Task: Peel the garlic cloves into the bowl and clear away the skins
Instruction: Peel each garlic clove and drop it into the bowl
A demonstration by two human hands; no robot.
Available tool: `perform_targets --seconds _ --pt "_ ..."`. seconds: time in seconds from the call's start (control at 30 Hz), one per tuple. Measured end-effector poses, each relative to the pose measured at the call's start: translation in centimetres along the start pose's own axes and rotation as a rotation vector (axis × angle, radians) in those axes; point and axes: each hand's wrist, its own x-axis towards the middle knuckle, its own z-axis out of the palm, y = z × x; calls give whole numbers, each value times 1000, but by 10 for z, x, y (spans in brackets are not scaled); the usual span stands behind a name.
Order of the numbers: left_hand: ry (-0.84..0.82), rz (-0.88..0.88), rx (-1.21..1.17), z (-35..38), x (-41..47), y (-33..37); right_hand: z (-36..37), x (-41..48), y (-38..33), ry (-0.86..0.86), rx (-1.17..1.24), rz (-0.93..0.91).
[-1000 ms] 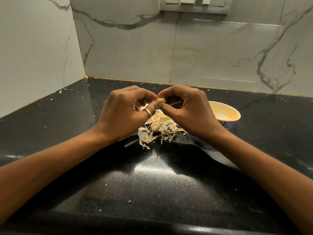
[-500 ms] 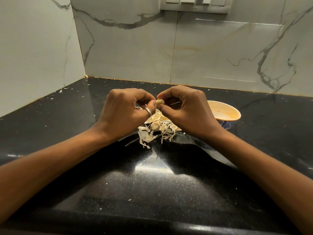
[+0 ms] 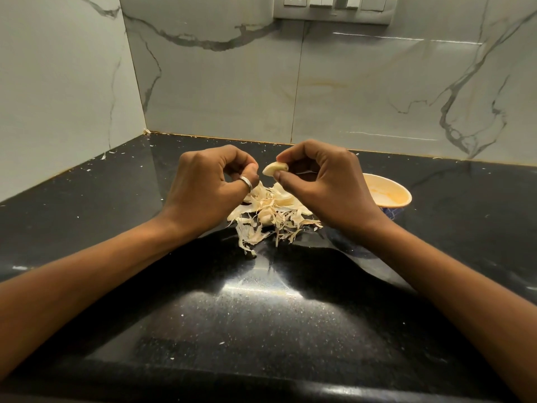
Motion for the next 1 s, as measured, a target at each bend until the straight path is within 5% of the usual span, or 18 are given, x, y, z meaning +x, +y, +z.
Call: perform_targets --seconds 0.27,1.0 --pt "-32 205 -10 2 -1 1 -2 1 2 -35 64 62" --pt "-23 57 -8 -1 -1 2 -2 1 1 -23 3 73"
